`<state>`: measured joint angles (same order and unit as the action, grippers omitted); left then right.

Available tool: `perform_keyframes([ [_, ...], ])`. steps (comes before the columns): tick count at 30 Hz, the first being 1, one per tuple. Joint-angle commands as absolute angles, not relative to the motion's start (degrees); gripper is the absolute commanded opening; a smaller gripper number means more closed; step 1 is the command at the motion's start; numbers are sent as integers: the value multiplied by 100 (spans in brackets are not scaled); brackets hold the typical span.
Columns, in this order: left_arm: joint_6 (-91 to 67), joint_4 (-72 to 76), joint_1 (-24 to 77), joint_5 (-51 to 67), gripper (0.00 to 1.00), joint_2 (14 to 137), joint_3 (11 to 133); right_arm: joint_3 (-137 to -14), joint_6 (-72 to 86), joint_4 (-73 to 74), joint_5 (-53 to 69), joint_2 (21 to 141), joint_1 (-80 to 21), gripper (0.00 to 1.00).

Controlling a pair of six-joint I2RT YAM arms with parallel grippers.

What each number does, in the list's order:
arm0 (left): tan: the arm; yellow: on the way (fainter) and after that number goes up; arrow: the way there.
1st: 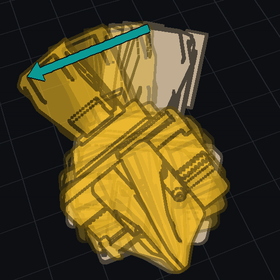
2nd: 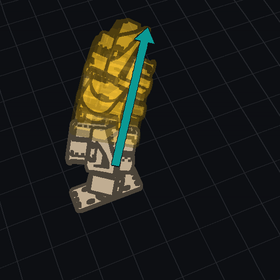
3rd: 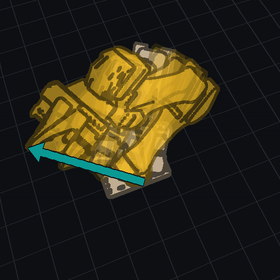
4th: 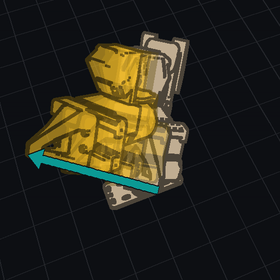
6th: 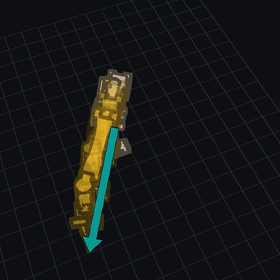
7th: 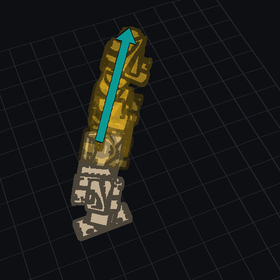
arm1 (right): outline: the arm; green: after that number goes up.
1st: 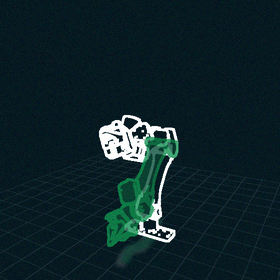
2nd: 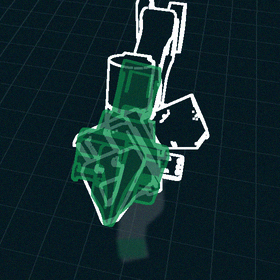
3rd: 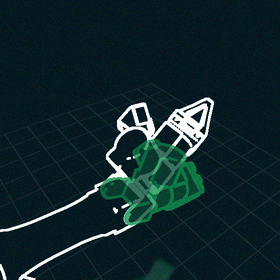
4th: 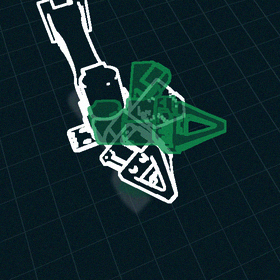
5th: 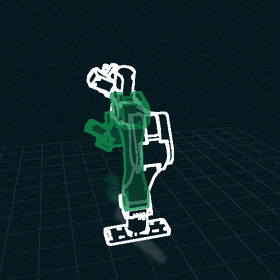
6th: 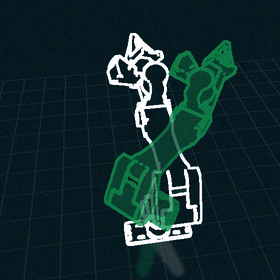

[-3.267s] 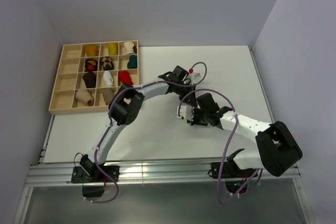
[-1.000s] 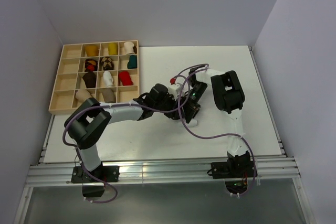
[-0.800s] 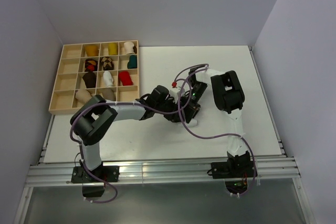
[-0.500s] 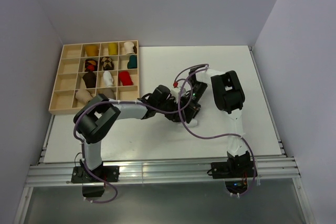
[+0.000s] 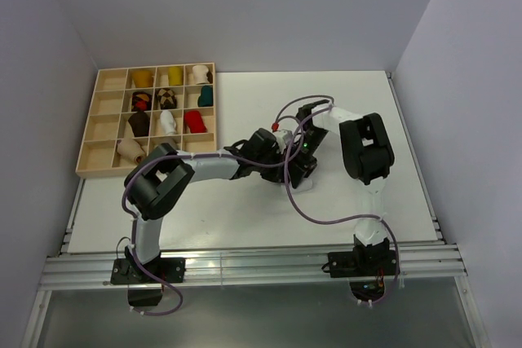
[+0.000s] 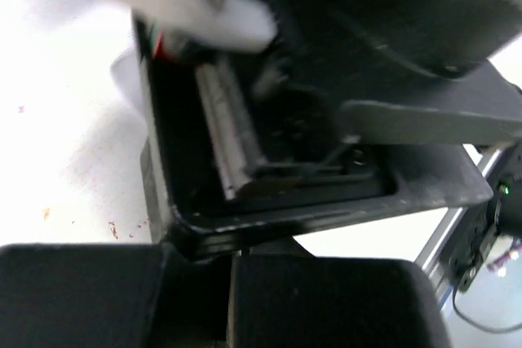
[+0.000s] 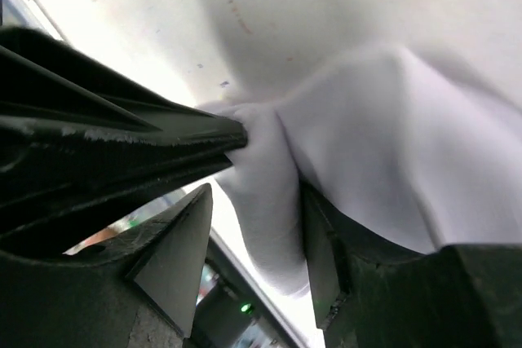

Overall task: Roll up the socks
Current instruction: Roll the sock at the center of the board.

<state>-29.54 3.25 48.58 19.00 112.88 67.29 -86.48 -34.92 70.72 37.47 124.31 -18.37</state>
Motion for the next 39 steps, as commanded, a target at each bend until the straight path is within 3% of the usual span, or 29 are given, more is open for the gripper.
perform_keyframes([
  [1, -3269, -395, 5027, 1205, 0, 11488, 6846, -8447, -3534, 5679, 3402, 11893, -1829, 57],
  [10, -3401, -922, 5115, 958, 0, 11584, 7338, -7814, -3551, 5115, 3427, 11040, -1389, 65],
  [27, -3727, -2408, 5071, 967, 0, 11971, 8455, -6479, -3875, 4246, 4061, 9379, -290, 66],
  [39, -3665, -3225, 4755, 1950, 0, 12480, 9193, -4501, -5211, 2963, 3586, 7236, -676, 67],
])
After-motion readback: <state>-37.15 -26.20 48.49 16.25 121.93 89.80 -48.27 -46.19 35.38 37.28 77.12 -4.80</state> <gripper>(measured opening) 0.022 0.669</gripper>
